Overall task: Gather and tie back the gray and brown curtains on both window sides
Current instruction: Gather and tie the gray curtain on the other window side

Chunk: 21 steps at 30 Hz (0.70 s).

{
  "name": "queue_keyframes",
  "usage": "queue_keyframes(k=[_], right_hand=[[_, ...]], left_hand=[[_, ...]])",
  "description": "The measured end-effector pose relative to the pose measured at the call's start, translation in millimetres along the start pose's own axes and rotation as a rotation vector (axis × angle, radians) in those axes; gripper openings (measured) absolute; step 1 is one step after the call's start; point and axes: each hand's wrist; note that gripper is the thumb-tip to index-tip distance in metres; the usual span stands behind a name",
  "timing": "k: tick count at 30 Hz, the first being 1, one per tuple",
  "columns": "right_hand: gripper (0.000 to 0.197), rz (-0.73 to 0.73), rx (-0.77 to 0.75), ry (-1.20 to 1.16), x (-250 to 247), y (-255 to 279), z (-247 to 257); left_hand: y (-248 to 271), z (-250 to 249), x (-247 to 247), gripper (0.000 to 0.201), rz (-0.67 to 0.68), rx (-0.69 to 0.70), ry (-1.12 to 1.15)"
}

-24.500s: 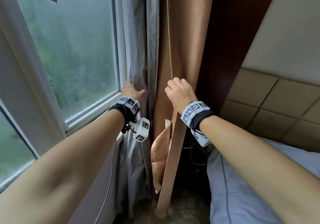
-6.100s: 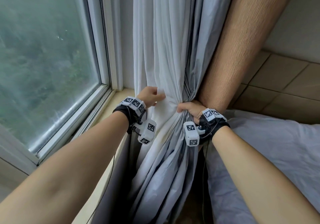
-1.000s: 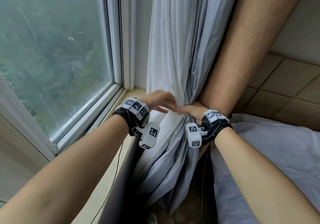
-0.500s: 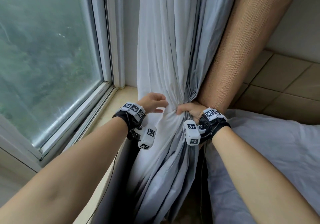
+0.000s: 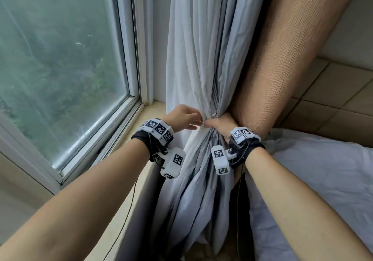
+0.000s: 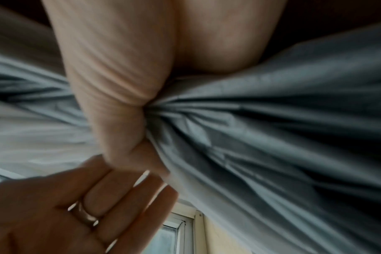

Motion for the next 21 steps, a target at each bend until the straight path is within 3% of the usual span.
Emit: queue_keyframes(k=[2,4,7,9,11,13,14,17,18,21], right_hand=[[0.040,0.121,-0.004,-0.016,0.8,3.6,0.7],[0.037,0.210,-0.004,-0.048,-0.8,6.7,3.0],[0.035,0.201,0.034,-0.028,-0.1,6.6,3.9],[0.048,0.186,0.079,-0.022,0.3,5.6,4.2],[0.045,0.198,0.170,-0.030,-1.9,8.4,6.8],[0.023,0.240,0.249,-0.046,-4.4,15.3,11.0],[0.023,0.258,0.265,-0.049,-5.0,17.0,11.7],[0.055,0.329,0.288,-0.087,-3.0,18.6,11.3],[0.059,0.345,0.291,-0.101,-2.3,18.1,10.9],[0.066,0.325,0.296,-0.100,-2.0,17.7,10.9]], left_hand=[[2.6,-5.1,0.9,0.024,0.024,-0.029,-0.012],[4.6,-8.6,0.6,0.028,0.043,-0.057,-0.002],[7.7,-10.7,-3.9,0.027,0.094,-0.071,-0.004],[8.4,-9.6,-6.9,0.027,0.086,-0.058,-0.002],[6.9,-4.9,-7.5,0.024,-0.059,-0.012,0.005],[-1.0,6.7,-9.1,0.015,-0.264,0.027,-0.025],[-6.9,15.6,-11.9,0.022,-0.310,0.014,-0.029],[-16.1,36.1,-17.4,0.073,-0.145,-0.116,0.120],[-19.1,41.8,-17.5,0.073,-0.063,-0.129,0.170],[-16.5,45.9,-12.0,0.040,0.053,-0.104,0.239]])
Point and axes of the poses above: each hand's wrist, its own y-axis away from the middle knuckle, its own x-axis out of the palm, z = x × y, and after that the axes turned 3 degrees about y, right-handed
